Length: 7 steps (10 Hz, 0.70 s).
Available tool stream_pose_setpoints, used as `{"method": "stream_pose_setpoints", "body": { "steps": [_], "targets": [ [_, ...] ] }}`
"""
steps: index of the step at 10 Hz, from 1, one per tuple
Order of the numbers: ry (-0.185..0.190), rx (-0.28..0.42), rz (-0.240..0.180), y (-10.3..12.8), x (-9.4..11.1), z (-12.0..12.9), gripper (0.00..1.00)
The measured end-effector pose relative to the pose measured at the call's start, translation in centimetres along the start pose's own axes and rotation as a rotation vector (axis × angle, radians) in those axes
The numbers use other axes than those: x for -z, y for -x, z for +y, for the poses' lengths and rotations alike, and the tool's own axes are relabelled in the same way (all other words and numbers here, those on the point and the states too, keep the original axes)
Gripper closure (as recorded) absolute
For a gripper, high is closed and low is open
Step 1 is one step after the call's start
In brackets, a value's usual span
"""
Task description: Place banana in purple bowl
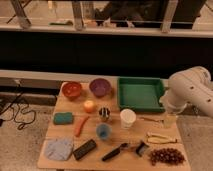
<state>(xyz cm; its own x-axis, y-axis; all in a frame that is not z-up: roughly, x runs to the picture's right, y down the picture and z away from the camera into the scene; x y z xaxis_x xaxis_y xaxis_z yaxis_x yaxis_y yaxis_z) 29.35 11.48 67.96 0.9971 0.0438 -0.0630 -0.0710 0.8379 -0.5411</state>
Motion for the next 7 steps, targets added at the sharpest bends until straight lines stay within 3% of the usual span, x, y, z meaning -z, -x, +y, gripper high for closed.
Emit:
{"method": "stream_pose_setpoints", "body": {
  "steps": [7],
  "targets": [
    [0.002, 0.0, -0.002, 0.01, -0.18, 0.03, 0.2]
  ]
}}
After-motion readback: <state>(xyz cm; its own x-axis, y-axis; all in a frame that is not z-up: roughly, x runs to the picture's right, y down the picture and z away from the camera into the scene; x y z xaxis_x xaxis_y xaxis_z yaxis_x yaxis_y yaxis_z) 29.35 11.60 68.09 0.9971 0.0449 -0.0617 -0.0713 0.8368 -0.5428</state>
